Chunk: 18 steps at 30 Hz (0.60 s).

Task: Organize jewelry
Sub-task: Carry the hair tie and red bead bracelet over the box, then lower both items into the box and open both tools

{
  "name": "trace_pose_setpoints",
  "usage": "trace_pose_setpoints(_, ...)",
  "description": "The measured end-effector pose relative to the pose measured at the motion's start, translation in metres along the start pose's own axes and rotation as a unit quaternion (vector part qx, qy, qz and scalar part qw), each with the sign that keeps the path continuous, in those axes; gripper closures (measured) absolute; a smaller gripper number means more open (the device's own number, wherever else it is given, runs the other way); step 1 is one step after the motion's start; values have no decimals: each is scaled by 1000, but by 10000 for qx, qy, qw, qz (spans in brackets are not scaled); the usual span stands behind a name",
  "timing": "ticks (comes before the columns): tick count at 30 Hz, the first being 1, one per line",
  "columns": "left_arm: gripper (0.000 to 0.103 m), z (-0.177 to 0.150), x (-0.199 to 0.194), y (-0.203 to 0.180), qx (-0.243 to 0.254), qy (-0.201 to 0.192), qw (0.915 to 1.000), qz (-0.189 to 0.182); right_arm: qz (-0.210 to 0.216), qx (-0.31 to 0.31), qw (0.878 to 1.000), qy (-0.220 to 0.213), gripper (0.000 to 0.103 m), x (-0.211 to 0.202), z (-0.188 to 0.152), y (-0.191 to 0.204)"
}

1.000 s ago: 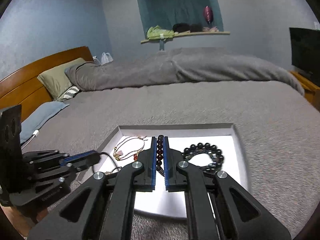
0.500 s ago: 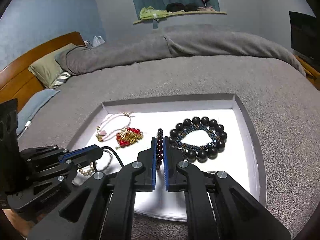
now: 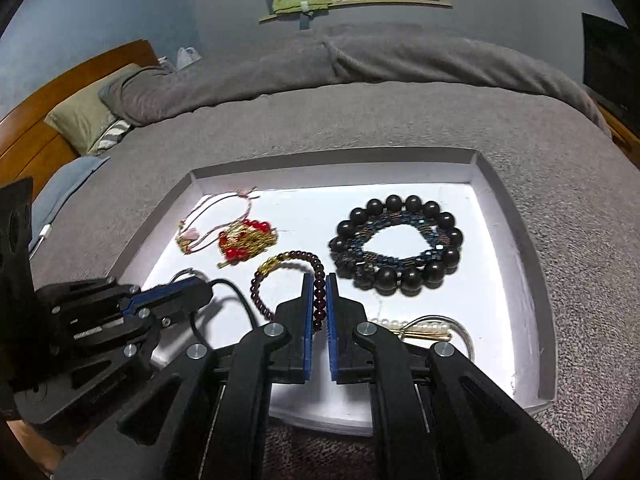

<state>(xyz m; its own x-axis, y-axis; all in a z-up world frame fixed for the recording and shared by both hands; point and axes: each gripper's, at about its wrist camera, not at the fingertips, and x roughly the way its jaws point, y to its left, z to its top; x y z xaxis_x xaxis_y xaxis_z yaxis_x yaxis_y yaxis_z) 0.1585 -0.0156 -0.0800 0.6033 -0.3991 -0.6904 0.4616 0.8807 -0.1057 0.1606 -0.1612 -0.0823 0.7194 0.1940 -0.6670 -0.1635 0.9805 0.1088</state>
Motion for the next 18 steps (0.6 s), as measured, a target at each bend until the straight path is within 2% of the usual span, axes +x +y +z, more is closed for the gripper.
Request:
trace_pose_setpoints(8, 99, -1, 4, -3, 60, 73, 9999, 64, 63, 72, 9999, 50, 97, 7, 2, 0)
trace_pose_setpoints(10, 95, -1, 3, -3, 57, 67, 9999, 98, 75, 58, 9999, 35, 97, 7, 2, 1)
trace_pose_setpoints(12, 84, 0, 2, -3, 41, 45, 9999, 102, 98, 107, 9999, 47, 97, 8, 2, -2)
trace_pose_setpoints(16, 84, 0, 1, 0, -7, 20, 10000, 88, 131, 224, 9997, -15, 96, 5, 3, -6)
trace_pose_setpoints(18, 83, -1, -1, 1, -40, -9, 10000, 68, 153, 249, 9995, -101, 90, 0, 4, -6)
